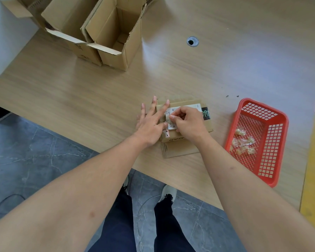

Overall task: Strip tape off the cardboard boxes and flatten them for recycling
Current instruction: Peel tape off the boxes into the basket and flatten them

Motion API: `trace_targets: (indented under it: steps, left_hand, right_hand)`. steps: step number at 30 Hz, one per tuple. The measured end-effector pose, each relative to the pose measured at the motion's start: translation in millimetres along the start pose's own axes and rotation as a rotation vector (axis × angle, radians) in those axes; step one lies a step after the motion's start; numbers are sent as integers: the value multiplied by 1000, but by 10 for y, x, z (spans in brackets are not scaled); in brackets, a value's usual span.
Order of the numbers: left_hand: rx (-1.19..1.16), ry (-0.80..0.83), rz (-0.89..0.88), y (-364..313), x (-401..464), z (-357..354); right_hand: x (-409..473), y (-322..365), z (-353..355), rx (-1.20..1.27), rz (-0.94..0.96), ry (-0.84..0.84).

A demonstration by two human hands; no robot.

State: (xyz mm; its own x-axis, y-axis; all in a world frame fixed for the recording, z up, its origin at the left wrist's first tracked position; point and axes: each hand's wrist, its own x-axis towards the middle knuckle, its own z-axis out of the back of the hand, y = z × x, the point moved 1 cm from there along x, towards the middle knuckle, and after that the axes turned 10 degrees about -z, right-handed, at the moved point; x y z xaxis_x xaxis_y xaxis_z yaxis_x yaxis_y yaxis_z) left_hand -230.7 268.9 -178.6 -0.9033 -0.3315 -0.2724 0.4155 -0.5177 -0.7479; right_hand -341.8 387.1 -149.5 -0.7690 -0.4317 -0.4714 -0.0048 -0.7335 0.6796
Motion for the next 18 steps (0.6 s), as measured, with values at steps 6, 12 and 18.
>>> trace_targets:
  steps: [6, 12, 18]
  left_hand:
    - [-69, -22, 8, 29, -10, -40]
    - [-73, -14, 21, 17, -13, -59]
    - [-142, -19, 19, 37, -4, -56]
  right_hand:
    - [-24, -37, -5, 61, -3, -60]
    - [-34, -42, 30, -15, 61, -138]
    - [-27, -45, 39, -7, 115, -53]
